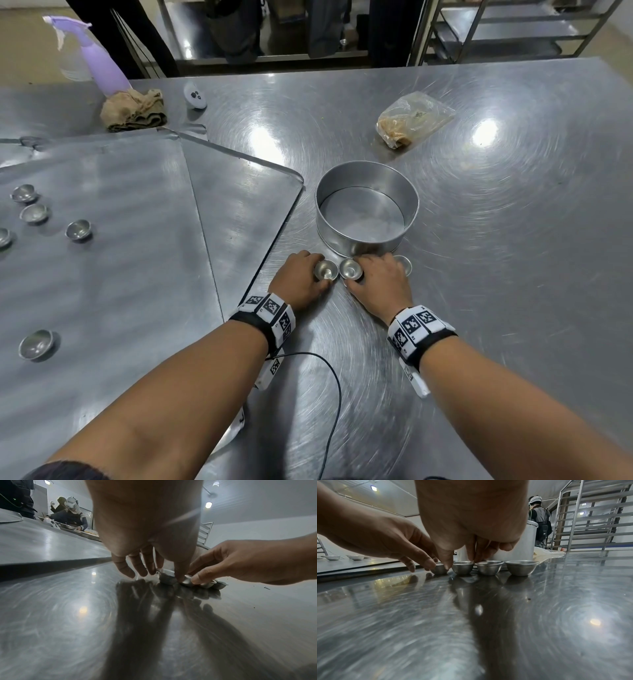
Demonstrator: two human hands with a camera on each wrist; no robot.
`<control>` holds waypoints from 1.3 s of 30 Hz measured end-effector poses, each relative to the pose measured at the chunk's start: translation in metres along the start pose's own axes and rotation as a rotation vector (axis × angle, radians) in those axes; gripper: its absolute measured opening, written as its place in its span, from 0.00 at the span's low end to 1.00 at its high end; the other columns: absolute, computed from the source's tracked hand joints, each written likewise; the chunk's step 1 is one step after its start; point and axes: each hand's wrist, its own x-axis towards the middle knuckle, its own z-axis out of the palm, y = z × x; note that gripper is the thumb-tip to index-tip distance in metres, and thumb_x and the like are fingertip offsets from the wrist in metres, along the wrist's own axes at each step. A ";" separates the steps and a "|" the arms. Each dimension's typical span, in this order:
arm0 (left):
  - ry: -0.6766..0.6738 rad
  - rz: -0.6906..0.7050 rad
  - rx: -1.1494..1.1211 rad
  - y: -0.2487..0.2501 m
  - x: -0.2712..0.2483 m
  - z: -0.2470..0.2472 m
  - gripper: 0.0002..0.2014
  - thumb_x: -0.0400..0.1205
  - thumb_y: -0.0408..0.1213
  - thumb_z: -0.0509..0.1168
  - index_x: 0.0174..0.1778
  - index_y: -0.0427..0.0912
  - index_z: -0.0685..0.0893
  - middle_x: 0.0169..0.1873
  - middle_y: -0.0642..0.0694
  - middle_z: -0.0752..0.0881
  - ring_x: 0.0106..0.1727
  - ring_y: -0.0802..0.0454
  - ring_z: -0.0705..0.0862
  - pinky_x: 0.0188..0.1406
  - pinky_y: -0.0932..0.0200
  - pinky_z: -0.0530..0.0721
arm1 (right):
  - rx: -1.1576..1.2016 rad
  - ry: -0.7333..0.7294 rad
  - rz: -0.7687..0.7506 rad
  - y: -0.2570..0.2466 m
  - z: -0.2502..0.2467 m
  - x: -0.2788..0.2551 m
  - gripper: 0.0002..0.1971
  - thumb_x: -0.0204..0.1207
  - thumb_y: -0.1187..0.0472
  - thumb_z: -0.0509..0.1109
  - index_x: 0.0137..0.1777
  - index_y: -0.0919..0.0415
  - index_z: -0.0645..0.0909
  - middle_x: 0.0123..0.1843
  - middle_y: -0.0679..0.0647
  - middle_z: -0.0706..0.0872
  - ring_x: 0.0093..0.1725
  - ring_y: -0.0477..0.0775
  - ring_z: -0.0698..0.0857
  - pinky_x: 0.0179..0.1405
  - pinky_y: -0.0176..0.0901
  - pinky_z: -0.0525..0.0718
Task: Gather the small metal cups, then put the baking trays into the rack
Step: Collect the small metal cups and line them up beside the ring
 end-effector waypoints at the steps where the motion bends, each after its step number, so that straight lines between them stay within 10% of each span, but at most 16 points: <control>1: 0.002 0.001 -0.001 0.000 0.000 0.000 0.13 0.77 0.49 0.69 0.53 0.48 0.84 0.47 0.48 0.81 0.53 0.46 0.80 0.50 0.49 0.81 | 0.004 -0.004 0.001 0.000 0.000 0.000 0.17 0.79 0.42 0.66 0.61 0.48 0.84 0.61 0.46 0.88 0.57 0.58 0.79 0.57 0.54 0.73; 15: 0.008 0.006 0.016 -0.004 0.003 0.004 0.12 0.76 0.50 0.69 0.51 0.50 0.83 0.45 0.49 0.80 0.51 0.45 0.80 0.48 0.50 0.80 | -0.006 -0.020 0.030 -0.003 0.002 0.001 0.17 0.78 0.42 0.65 0.59 0.49 0.84 0.60 0.48 0.87 0.58 0.59 0.79 0.59 0.55 0.74; 28: -0.004 -0.060 0.025 -0.002 -0.012 -0.016 0.35 0.79 0.56 0.71 0.79 0.45 0.72 0.70 0.41 0.78 0.72 0.42 0.75 0.69 0.47 0.77 | 0.138 0.036 0.045 -0.012 -0.012 -0.006 0.18 0.80 0.44 0.65 0.59 0.54 0.84 0.56 0.52 0.86 0.56 0.56 0.79 0.58 0.53 0.77; 39: 0.149 -0.237 0.021 -0.065 -0.104 -0.089 0.18 0.80 0.55 0.69 0.61 0.50 0.85 0.43 0.52 0.88 0.50 0.50 0.86 0.49 0.57 0.82 | 0.247 -0.073 -0.099 -0.123 -0.008 -0.002 0.19 0.80 0.41 0.66 0.58 0.53 0.88 0.56 0.51 0.90 0.61 0.56 0.84 0.60 0.49 0.80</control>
